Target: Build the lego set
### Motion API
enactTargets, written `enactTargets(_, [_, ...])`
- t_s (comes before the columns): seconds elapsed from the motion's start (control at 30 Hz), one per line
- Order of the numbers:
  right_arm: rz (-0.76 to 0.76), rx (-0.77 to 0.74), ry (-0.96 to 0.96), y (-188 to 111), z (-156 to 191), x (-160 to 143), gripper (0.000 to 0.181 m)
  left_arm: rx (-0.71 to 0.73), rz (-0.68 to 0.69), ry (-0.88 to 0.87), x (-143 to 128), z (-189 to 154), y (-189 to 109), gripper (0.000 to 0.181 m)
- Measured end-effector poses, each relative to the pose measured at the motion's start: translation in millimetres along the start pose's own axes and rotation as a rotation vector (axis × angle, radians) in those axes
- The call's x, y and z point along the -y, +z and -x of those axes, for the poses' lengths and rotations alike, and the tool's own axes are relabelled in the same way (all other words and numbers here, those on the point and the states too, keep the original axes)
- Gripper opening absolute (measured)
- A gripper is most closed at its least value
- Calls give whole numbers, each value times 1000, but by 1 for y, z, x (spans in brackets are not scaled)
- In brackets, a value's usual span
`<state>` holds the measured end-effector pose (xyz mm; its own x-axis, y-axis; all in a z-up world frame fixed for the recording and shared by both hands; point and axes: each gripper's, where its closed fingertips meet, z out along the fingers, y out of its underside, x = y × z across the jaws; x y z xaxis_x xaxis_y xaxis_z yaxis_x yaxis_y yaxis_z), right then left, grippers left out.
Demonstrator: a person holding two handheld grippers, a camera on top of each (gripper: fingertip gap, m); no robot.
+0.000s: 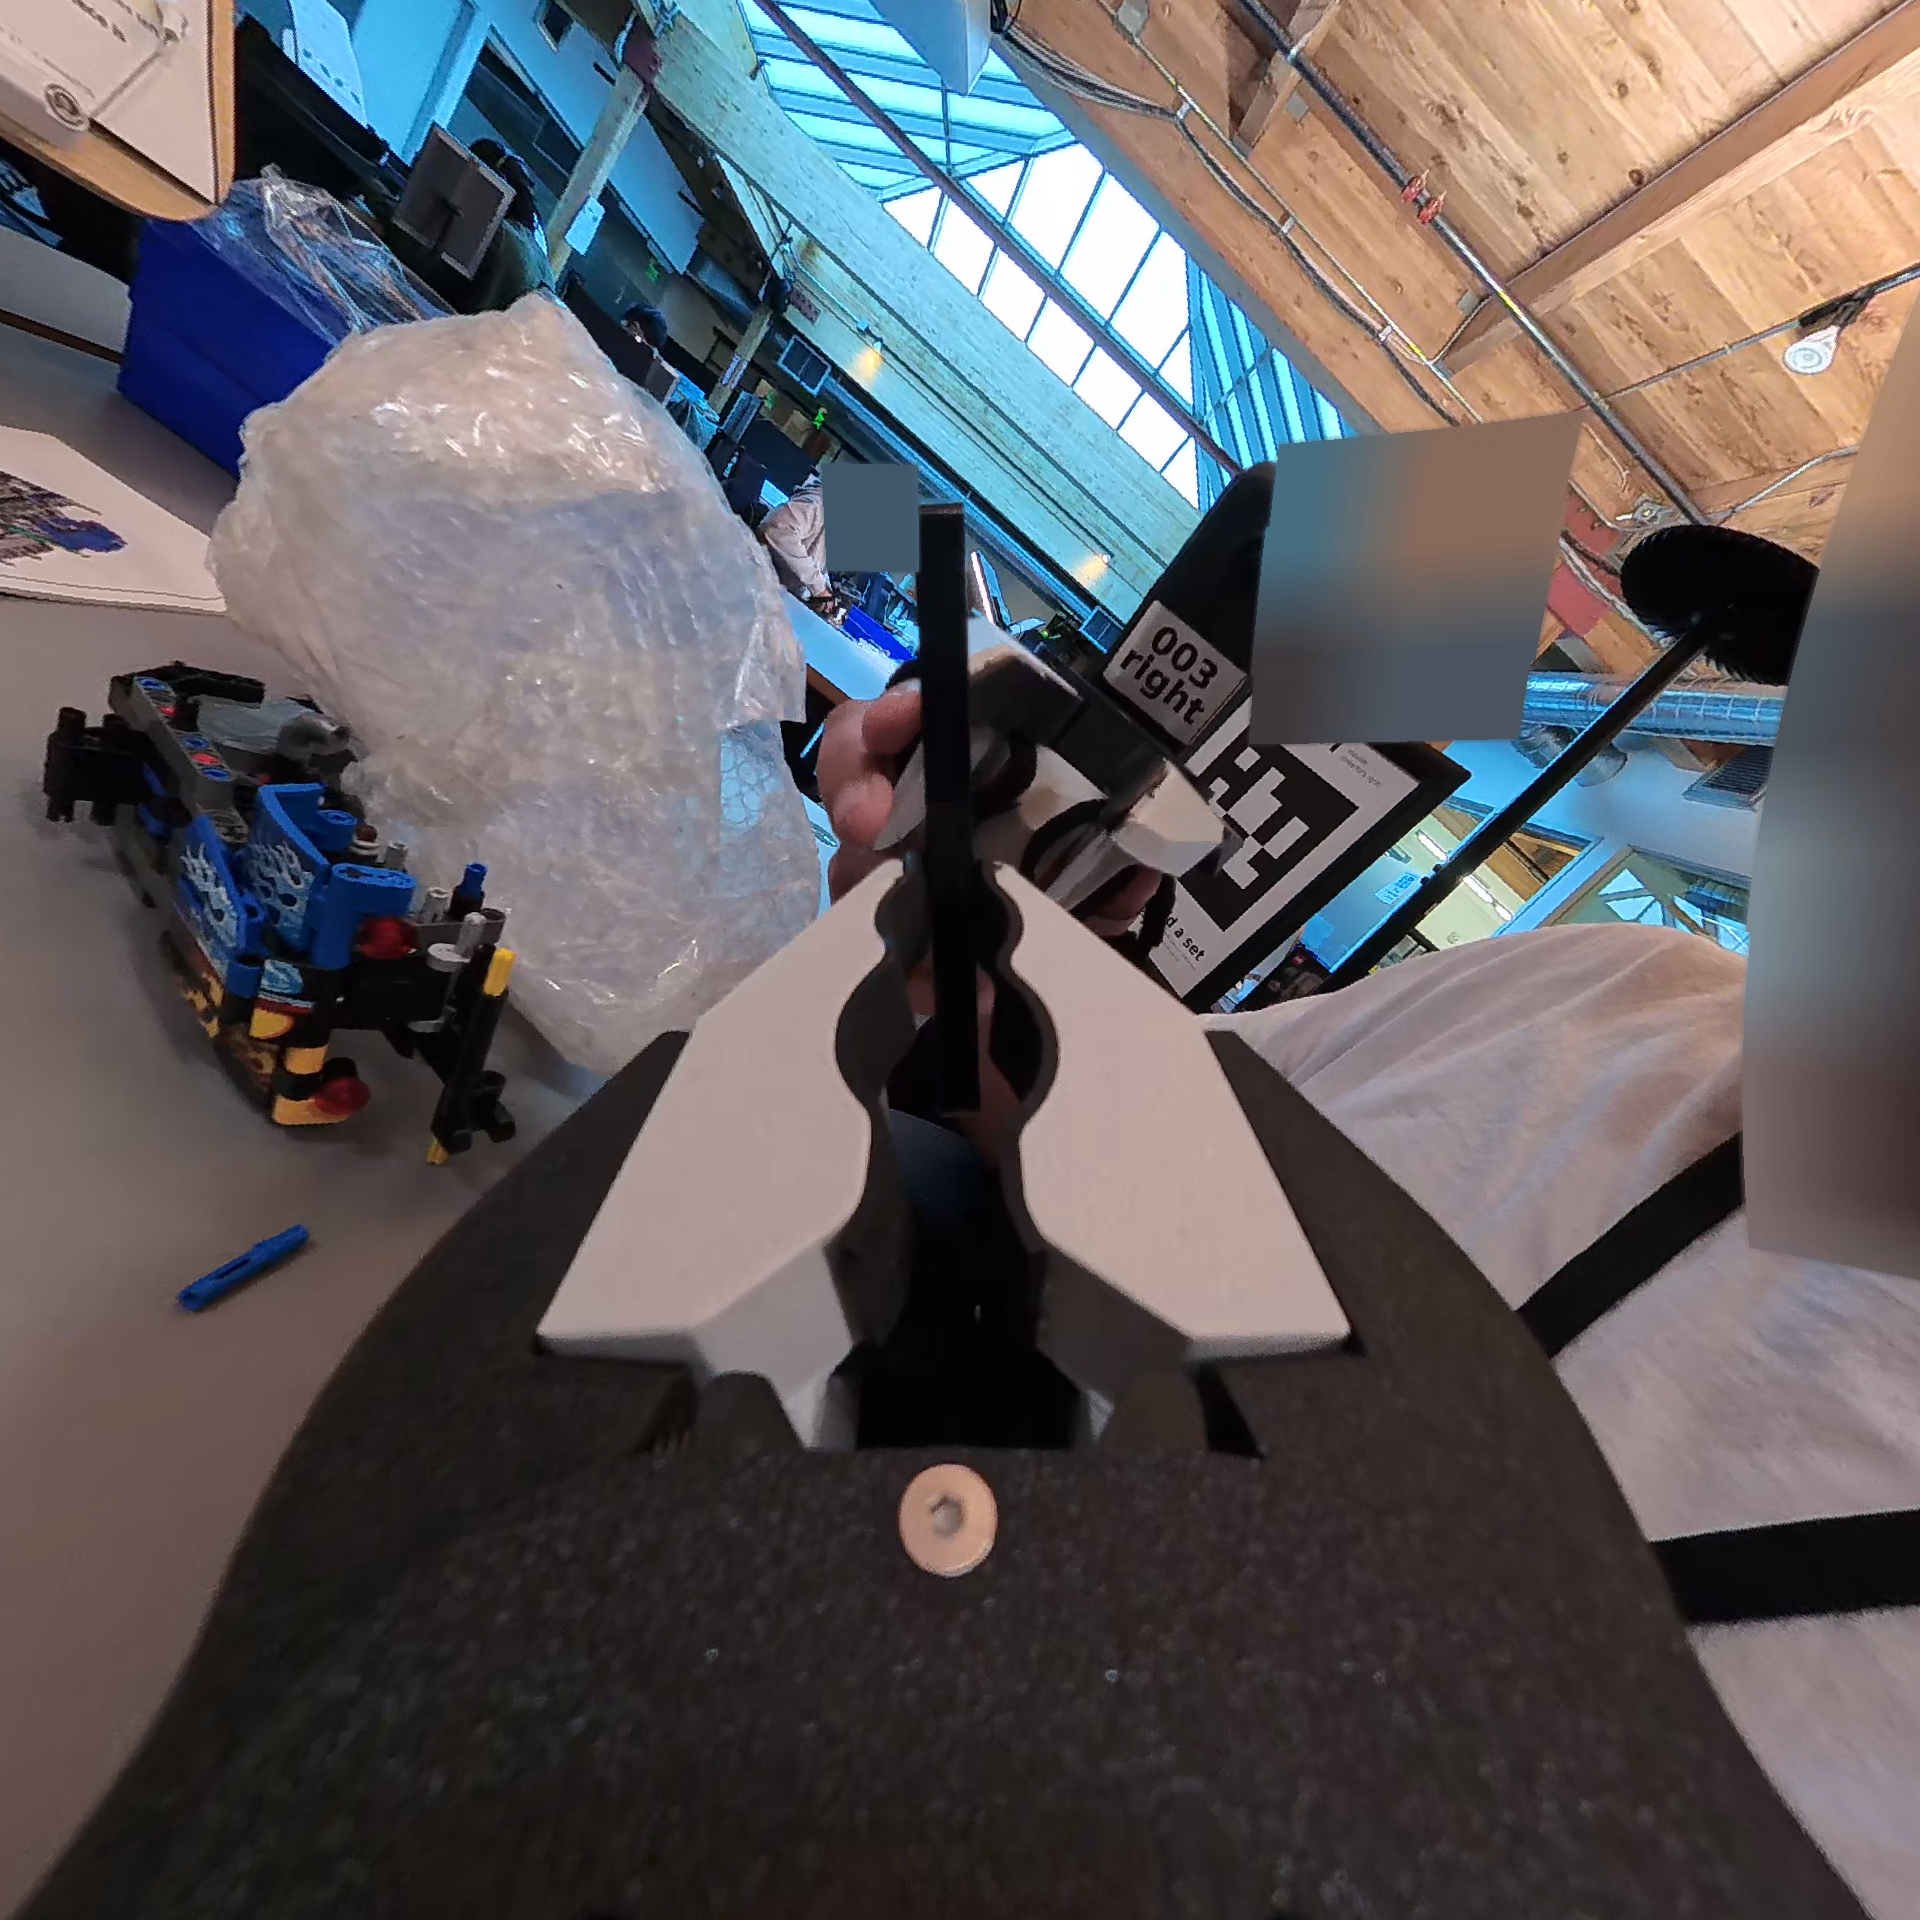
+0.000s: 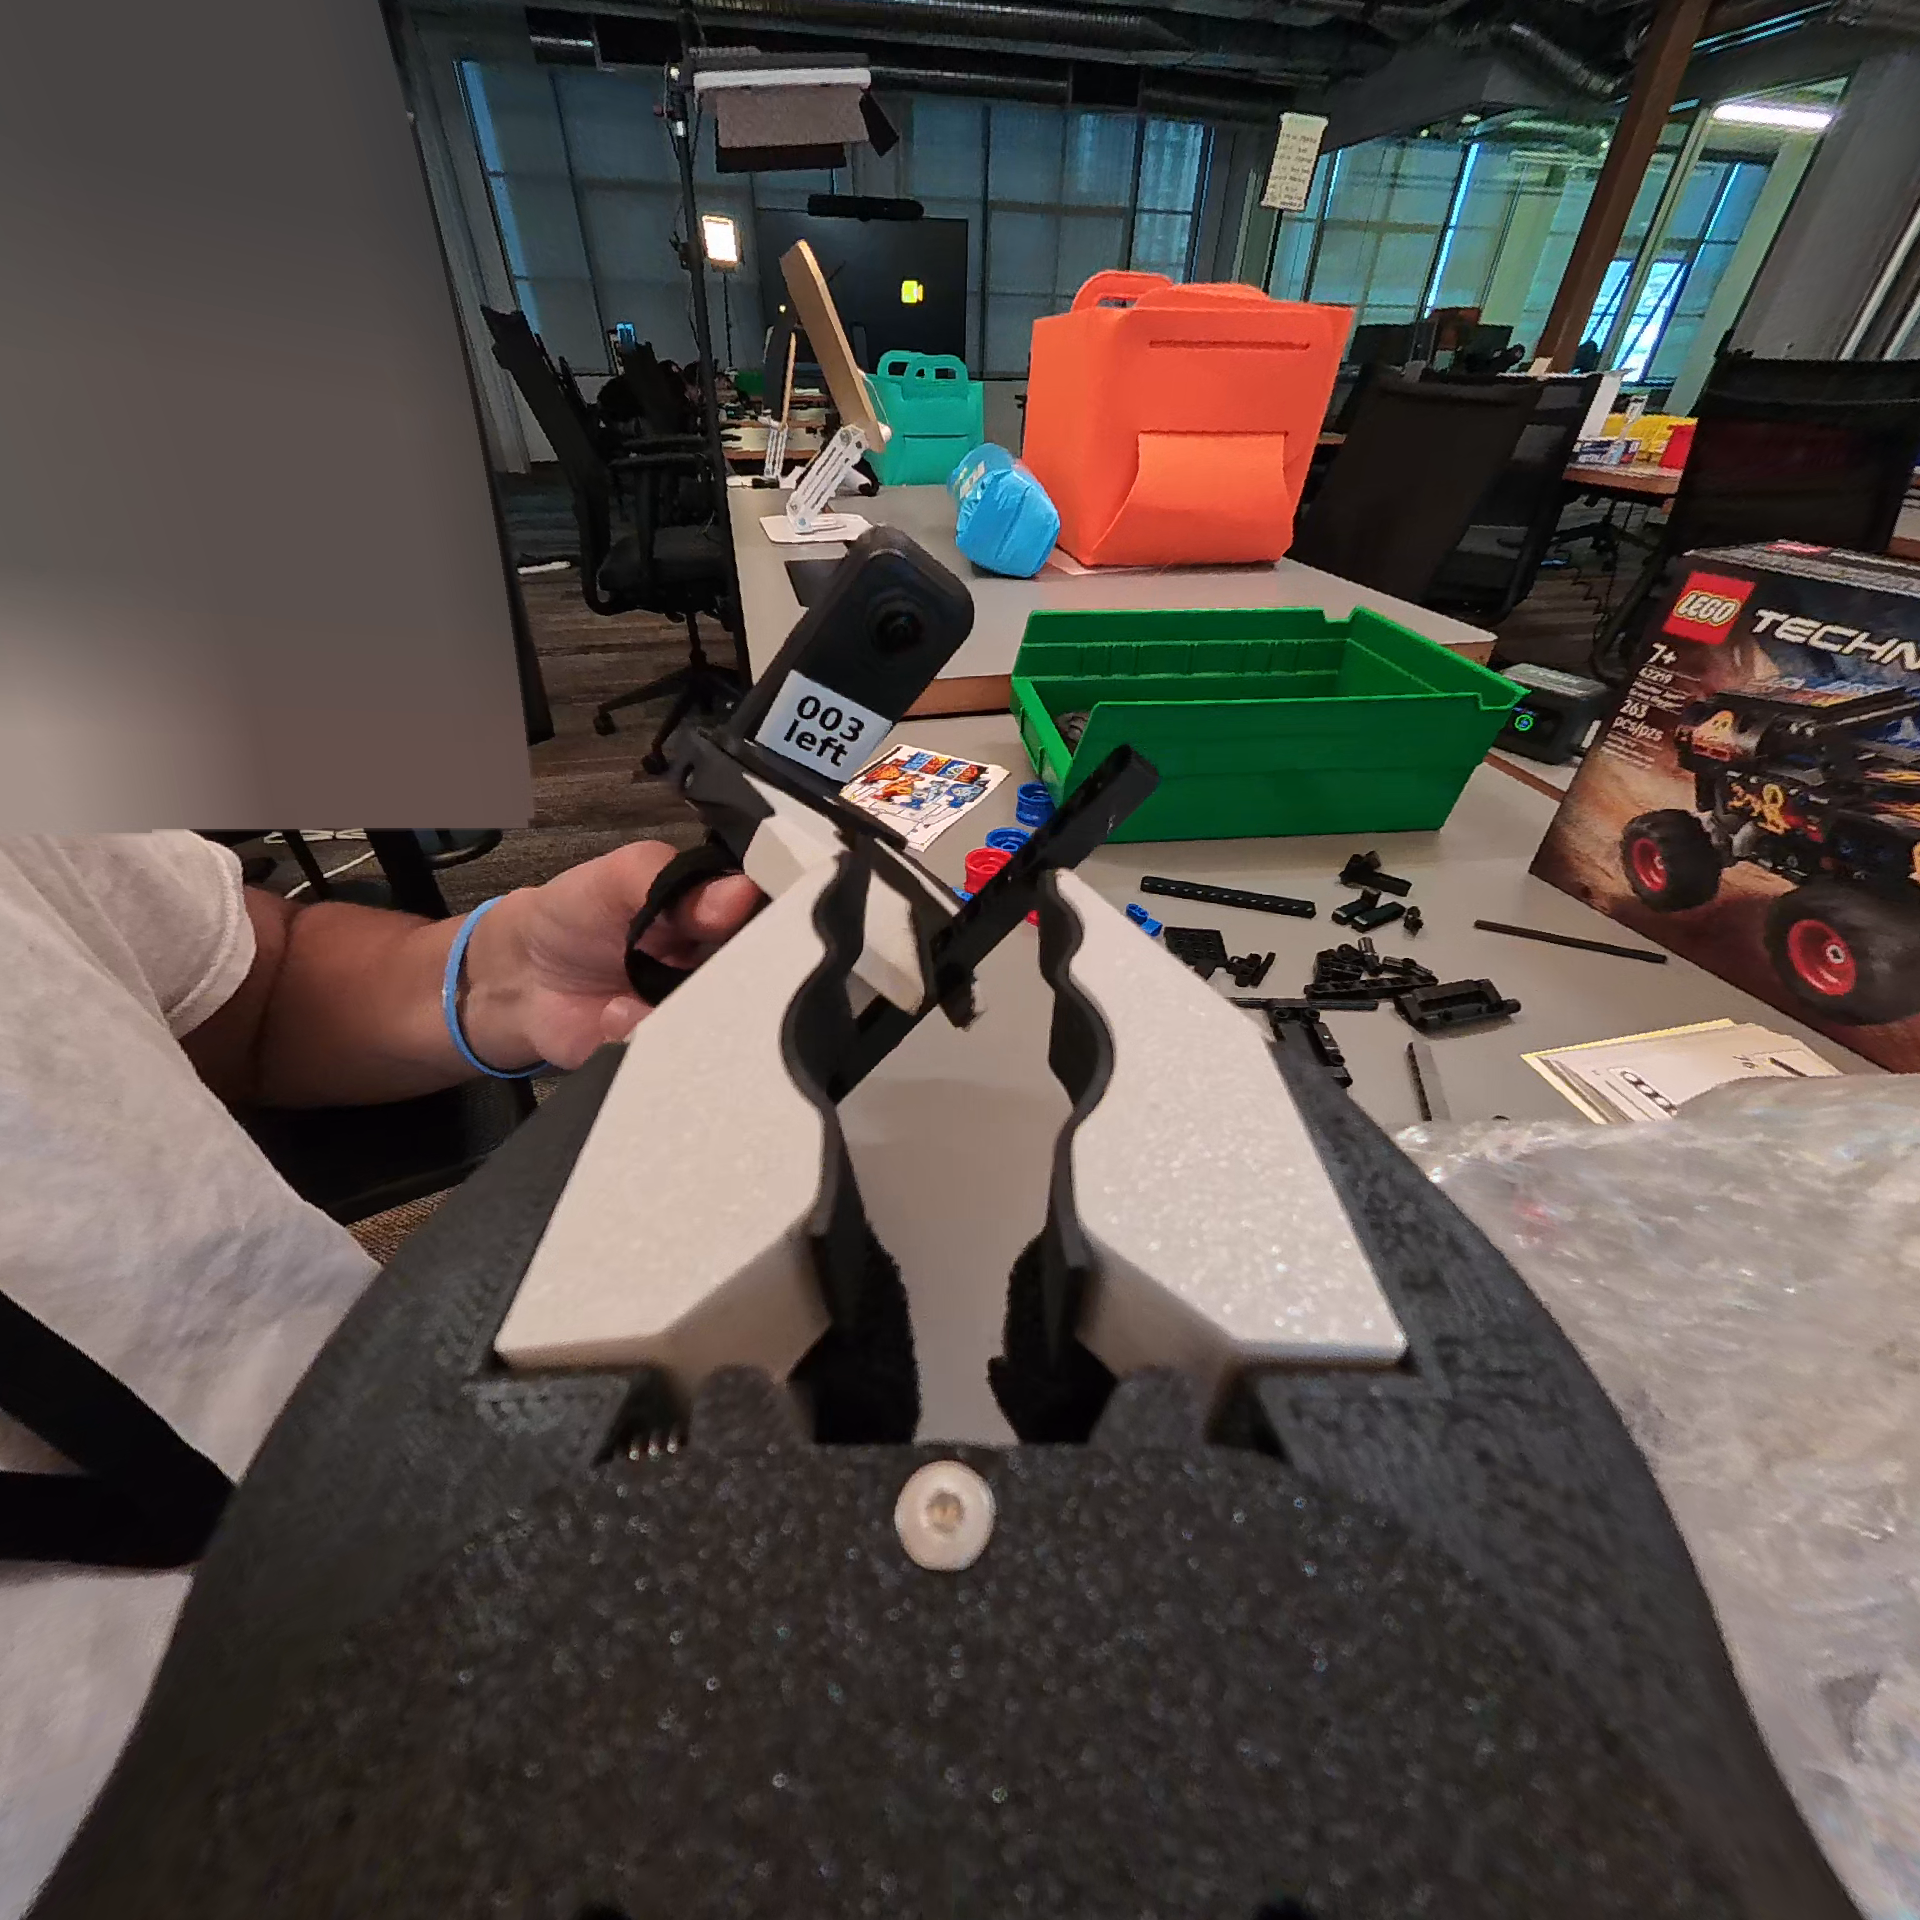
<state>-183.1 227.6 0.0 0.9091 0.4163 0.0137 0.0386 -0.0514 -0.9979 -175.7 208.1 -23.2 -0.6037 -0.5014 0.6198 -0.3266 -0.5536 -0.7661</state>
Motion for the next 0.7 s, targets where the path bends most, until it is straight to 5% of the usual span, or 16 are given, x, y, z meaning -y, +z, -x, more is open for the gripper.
enactTargets(0.47, [-6,-21,-24,-6,-4,6,32,10,43,25,-6,0,2,5])
enactTargets(0.6, [119,-92,-80,-14,-9,-6,22,233,62,148,18,42,-31,6])
enactTargets(0.7, [381,-135,-74,-17,-5,-59,29,478,176,315,24,83,-65,6])
